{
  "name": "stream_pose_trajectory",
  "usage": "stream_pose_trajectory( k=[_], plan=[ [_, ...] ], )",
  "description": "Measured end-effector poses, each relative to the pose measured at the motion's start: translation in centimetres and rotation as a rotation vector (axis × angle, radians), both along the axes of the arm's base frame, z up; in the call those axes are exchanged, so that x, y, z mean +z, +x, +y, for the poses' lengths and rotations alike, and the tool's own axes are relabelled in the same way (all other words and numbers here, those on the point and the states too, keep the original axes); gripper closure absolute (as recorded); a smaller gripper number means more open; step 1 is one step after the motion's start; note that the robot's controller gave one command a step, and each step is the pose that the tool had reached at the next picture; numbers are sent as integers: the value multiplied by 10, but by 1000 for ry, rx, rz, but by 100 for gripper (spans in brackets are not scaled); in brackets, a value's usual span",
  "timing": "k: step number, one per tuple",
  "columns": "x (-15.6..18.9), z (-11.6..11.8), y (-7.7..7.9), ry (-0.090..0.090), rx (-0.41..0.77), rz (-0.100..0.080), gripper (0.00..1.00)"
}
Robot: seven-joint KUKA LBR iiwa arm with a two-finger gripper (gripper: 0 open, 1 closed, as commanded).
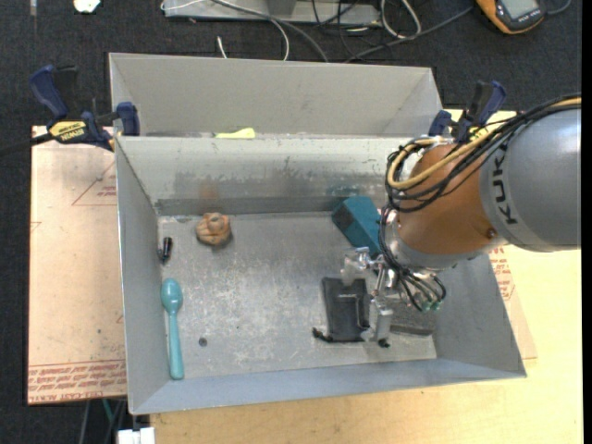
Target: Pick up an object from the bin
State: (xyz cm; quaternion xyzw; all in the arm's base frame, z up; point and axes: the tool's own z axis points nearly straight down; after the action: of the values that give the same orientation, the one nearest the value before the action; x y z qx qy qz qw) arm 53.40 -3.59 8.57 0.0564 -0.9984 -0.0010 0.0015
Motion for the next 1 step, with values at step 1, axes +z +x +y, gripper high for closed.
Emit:
stream_pose_trajectory(
  k=[1],
  plan=[
    [-5, -1, -1, 0, -207, -3, 0]
  ],
)
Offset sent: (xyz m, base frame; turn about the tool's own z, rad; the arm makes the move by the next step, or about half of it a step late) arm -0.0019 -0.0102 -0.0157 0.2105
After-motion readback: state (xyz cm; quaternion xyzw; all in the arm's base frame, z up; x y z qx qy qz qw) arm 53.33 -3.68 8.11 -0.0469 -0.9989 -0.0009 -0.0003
